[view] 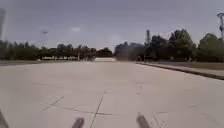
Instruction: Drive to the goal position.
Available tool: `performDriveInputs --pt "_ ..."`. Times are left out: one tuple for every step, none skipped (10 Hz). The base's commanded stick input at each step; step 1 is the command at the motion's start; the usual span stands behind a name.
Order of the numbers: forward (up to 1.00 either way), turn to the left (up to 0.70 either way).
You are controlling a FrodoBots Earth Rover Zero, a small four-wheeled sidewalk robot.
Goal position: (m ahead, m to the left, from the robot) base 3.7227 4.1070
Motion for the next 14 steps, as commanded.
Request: performDriveInputs --pt "0.70 0.00" --pt "0.70 0.00" --pt "0.70 0.00" --pt "0.70 0.00" --pt "0.70 0.00" --pt "0.70 0.00" --pt "0.70 0.00" --pt "0.70 0.00" --pt "0.70 0.00" --pt "0.70 0.00" --pt "0.70 0.00" --pt "0.70 0.00" --pt "0.70 0.00" --pt "0.70 0.00"
